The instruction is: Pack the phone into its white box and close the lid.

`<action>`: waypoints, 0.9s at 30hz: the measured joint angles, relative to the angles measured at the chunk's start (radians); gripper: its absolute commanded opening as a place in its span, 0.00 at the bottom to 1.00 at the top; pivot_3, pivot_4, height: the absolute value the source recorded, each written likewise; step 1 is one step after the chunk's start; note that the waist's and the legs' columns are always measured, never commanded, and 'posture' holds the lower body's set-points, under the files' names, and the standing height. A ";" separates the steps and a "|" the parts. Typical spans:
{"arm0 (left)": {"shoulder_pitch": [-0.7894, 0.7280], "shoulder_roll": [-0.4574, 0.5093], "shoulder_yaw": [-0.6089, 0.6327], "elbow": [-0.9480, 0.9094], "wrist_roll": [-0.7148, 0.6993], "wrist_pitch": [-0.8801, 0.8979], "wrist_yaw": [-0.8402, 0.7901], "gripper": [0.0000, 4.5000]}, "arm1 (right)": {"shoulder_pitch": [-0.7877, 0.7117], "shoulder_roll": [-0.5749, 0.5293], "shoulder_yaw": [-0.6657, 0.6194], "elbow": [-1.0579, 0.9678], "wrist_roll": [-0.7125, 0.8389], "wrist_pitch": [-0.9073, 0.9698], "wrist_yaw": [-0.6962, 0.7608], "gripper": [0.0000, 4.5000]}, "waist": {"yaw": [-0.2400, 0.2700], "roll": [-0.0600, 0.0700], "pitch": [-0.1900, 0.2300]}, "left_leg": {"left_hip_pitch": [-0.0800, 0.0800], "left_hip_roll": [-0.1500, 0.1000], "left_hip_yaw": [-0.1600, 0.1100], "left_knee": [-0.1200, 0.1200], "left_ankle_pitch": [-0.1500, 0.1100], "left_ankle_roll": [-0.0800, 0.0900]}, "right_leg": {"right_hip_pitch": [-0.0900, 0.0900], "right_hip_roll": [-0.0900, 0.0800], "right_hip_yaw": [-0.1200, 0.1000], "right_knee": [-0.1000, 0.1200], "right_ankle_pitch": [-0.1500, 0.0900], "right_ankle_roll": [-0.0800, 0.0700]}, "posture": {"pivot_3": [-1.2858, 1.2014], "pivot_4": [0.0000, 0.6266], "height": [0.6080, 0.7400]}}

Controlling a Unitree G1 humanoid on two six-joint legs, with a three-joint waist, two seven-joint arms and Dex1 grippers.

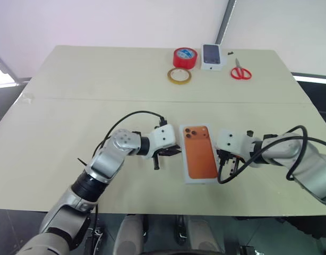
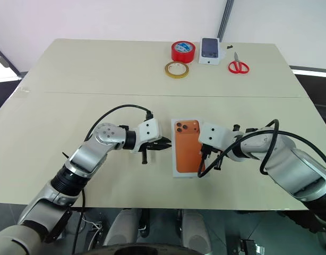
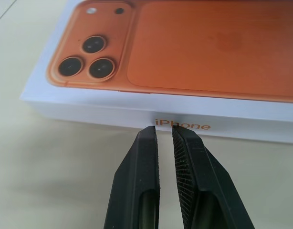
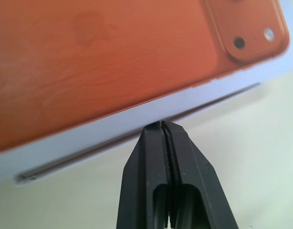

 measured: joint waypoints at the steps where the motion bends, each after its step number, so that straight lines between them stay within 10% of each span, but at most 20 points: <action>1: 0.000 -0.003 -0.002 0.000 0.000 0.000 0.001 0.13 | 0.007 0.000 -0.002 0.000 -0.002 0.000 0.001 0.01 | 0.000 0.000 0.000 | 0.000 0.000 0.000 0.000 0.000 0.000 | 0.000 0.000 0.000 0.000 0.000 0.000 | 0.52 0.24 1.00; 27: 0.000 -0.028 -0.024 0.032 0.000 0.014 0.057 0.13 | 0.053 0.065 -0.021 0.050 -0.092 -0.015 0.014 0.01 | 0.000 0.000 0.000 | 0.000 0.000 0.000 0.001 0.000 0.000 | 0.001 0.001 0.000 0.000 0.000 0.000 | 0.52 0.24 1.00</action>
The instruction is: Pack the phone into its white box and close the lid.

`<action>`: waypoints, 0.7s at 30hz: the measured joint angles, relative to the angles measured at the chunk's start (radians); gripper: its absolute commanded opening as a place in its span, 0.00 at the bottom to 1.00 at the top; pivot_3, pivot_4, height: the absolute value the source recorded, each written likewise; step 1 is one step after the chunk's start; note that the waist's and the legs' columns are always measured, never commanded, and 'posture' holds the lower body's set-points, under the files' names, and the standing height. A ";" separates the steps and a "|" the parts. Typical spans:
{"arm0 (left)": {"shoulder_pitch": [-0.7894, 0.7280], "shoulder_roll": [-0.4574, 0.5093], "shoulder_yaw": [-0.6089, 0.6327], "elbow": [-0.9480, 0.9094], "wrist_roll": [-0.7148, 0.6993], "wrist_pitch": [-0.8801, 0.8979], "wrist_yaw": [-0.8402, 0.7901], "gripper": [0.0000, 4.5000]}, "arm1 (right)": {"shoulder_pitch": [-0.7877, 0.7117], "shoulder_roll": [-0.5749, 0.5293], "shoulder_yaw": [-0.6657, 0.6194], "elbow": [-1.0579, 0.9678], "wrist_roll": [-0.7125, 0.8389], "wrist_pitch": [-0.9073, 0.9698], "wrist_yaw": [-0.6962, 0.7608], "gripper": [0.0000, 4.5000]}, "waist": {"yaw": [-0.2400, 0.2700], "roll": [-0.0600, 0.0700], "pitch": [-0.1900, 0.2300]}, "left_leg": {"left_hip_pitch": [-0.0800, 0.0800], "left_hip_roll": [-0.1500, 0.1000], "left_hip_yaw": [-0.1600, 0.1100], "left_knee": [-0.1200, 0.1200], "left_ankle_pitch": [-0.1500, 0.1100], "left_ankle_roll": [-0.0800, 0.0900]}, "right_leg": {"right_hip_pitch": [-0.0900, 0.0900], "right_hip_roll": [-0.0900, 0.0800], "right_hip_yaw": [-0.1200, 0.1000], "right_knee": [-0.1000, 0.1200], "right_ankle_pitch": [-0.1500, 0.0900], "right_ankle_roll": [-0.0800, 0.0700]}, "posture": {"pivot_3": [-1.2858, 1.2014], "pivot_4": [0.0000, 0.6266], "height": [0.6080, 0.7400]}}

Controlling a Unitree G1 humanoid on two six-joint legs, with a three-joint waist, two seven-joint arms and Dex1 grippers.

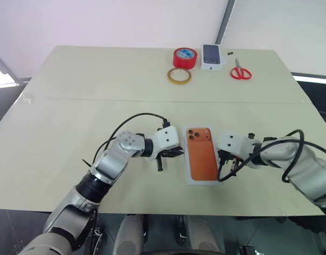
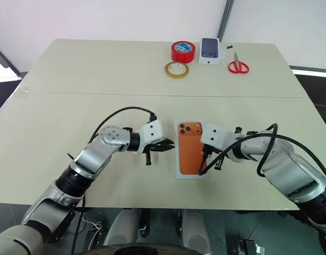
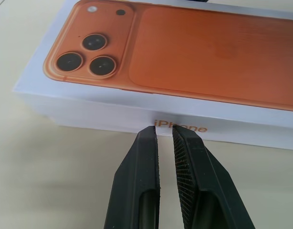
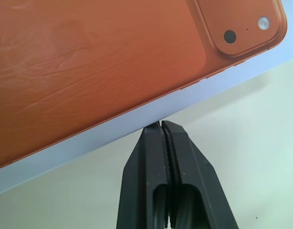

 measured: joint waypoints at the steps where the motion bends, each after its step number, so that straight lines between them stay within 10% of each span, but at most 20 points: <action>1: 0.000 -0.007 0.003 0.003 -0.001 0.009 0.007 0.13 | 0.000 0.003 0.000 0.002 -0.004 0.000 0.000 0.01 | 0.000 0.000 0.000 | 0.000 0.000 0.000 0.000 0.000 0.000 | 0.000 0.000 0.000 0.000 0.000 0.000 | 0.52 0.24 1.00; 21: -0.001 -0.021 0.081 0.038 -0.047 0.066 0.065 0.13 | 0.001 -0.008 -0.027 0.012 -0.017 -0.019 0.029 0.01 | 0.000 0.000 0.000 | 0.000 0.000 0.000 0.000 0.000 0.000 | 0.000 0.000 0.000 0.000 0.000 0.000 | 0.52 0.24 1.00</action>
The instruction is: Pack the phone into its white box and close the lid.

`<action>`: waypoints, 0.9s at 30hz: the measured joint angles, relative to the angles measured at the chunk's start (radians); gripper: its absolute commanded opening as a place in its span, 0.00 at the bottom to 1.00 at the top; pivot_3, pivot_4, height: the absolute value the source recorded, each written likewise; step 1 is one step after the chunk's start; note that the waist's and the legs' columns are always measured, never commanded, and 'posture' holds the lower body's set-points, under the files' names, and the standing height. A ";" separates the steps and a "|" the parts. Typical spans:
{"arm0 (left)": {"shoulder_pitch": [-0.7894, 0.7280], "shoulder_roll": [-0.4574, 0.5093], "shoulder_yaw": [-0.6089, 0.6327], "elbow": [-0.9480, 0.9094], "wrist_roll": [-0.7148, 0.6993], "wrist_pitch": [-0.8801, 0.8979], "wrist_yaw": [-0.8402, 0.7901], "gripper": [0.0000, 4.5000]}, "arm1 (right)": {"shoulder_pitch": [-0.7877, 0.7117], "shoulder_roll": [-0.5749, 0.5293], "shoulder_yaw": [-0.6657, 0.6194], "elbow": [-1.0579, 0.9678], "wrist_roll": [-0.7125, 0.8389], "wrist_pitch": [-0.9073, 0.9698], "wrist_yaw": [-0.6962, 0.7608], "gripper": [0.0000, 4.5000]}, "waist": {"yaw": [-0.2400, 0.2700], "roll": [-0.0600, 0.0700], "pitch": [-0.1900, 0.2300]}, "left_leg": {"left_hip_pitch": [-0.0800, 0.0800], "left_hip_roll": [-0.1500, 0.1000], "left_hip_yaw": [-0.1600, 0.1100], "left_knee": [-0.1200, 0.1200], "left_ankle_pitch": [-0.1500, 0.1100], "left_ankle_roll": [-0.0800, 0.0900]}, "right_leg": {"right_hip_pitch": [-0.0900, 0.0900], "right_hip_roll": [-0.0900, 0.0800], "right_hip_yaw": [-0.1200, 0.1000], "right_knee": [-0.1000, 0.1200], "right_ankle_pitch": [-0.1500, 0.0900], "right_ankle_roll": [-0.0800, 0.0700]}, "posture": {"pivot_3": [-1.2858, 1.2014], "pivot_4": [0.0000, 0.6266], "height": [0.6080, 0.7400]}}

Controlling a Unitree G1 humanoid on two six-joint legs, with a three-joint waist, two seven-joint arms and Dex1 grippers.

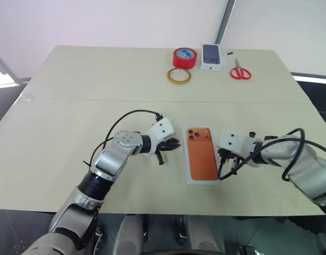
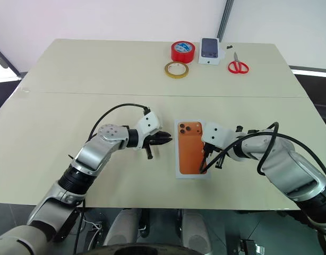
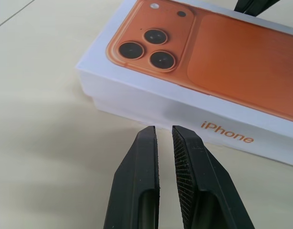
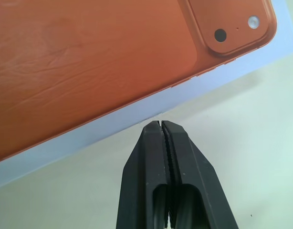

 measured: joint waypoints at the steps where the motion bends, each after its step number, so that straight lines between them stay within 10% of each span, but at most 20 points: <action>1: 0.000 0.010 0.010 -0.002 -0.011 -0.008 -0.007 0.13 | 0.007 -0.013 -0.018 0.002 0.002 -0.012 0.012 0.01 | 0.000 0.000 0.000 | 0.000 0.000 0.000 0.000 0.000 0.000 | 0.000 0.000 0.000 0.000 0.000 0.000 | 0.52 0.24 1.00; 10: -0.152 -0.036 0.084 0.034 -0.061 -0.024 0.006 0.13 | 0.164 -0.061 -0.218 -0.030 0.114 -0.114 0.163 0.01 | 0.003 0.000 0.000 | 0.001 -0.001 -0.002 0.001 0.000 0.000 | 0.003 0.000 0.000 -0.001 0.000 0.003 | 0.52 0.24 1.00; 27: -0.191 -0.098 -0.106 0.240 0.135 -0.125 0.048 0.13 | 0.179 -0.015 -0.125 -0.086 0.097 -0.045 0.045 0.01 | 0.002 -0.001 -0.004 | 0.006 0.001 -0.003 0.001 -0.001 0.001 | 0.008 0.002 0.000 -0.002 -0.001 0.000 | 0.52 0.24 1.00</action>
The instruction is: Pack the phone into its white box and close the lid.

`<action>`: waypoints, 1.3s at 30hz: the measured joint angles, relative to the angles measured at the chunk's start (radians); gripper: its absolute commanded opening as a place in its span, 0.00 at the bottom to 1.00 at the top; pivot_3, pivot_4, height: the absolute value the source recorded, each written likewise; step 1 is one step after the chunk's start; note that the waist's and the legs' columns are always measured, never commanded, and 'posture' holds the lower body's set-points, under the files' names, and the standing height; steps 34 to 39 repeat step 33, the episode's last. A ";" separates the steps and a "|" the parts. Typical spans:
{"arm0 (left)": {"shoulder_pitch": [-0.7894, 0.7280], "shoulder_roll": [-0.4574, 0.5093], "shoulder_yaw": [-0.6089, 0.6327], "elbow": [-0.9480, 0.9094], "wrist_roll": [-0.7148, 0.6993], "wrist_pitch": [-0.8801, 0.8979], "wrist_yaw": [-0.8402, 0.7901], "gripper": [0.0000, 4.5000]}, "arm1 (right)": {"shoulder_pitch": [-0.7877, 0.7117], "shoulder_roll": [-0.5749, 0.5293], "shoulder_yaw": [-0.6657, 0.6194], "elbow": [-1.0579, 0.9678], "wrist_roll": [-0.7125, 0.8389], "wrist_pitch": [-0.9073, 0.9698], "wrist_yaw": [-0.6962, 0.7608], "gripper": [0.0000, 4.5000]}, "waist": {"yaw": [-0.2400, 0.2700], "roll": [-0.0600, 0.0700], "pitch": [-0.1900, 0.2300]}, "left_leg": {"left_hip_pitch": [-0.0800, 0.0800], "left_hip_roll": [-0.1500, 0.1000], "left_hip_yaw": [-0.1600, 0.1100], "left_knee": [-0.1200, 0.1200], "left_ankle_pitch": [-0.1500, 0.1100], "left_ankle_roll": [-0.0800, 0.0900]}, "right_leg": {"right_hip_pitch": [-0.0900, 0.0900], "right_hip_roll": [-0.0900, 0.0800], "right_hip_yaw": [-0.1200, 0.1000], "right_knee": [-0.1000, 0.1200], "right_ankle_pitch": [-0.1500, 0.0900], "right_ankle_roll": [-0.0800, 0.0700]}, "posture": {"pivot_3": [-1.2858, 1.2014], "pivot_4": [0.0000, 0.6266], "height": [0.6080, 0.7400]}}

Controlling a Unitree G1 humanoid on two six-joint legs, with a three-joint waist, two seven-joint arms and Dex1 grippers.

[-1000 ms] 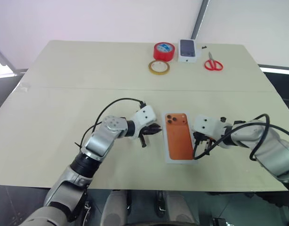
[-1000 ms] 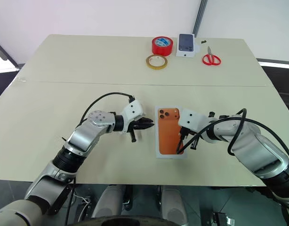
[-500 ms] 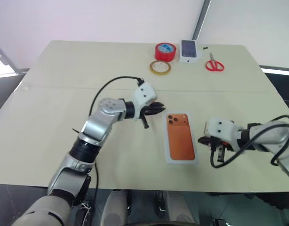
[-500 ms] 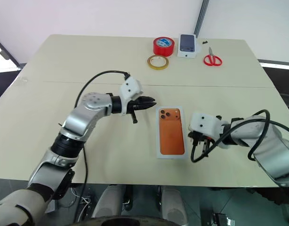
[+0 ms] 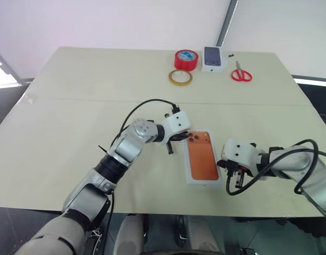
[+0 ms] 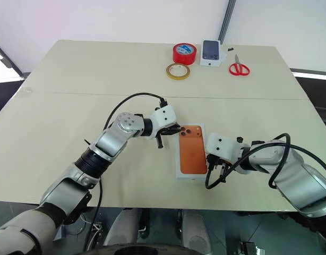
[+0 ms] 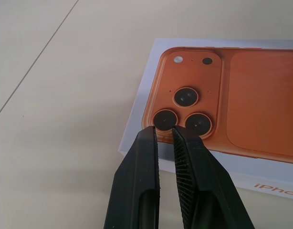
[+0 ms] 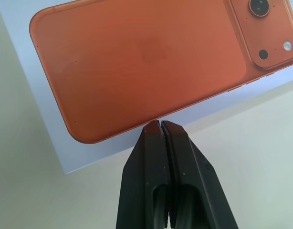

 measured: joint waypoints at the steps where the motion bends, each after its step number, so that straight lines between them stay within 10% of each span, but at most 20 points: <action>1: 0.007 -0.003 0.008 -0.003 -0.001 0.001 0.004 0.13 | 0.000 -0.001 0.003 0.000 -0.004 -0.006 0.000 0.01 | 0.000 0.000 0.000 | 0.000 0.000 0.000 0.000 0.000 0.000 | 0.000 0.000 0.000 0.000 0.000 0.000 | 0.52 0.24 1.00; 9: -0.009 -0.033 0.249 0.022 -0.076 -0.020 0.170 0.13 | -0.075 0.130 -0.055 0.101 0.007 -0.095 -0.040 0.01 | -0.010 -0.001 0.000 | 0.000 0.001 0.000 0.000 0.000 0.001 | -0.001 0.002 0.000 0.002 0.002 0.002 | 0.52 0.24 1.00; 22: 0.342 0.359 0.647 -0.348 -0.210 0.098 0.164 0.13 | -0.348 0.373 -0.174 0.664 0.049 -0.312 -0.063 0.01 | -0.004 0.000 0.001 | 0.002 0.002 0.002 -0.003 0.000 0.000 | -0.001 0.001 0.000 0.001 0.001 0.001 | 0.52 0.24 1.00; 39: 0.721 0.315 0.827 -0.556 -0.299 0.174 0.262 0.13 | -0.334 0.419 -0.167 0.804 0.049 -0.394 -0.011 0.01 | -0.005 0.001 0.001 | 0.003 0.001 0.003 -0.004 0.000 0.000 | 0.000 -0.006 0.001 0.001 0.000 0.000 | 0.52 0.24 1.00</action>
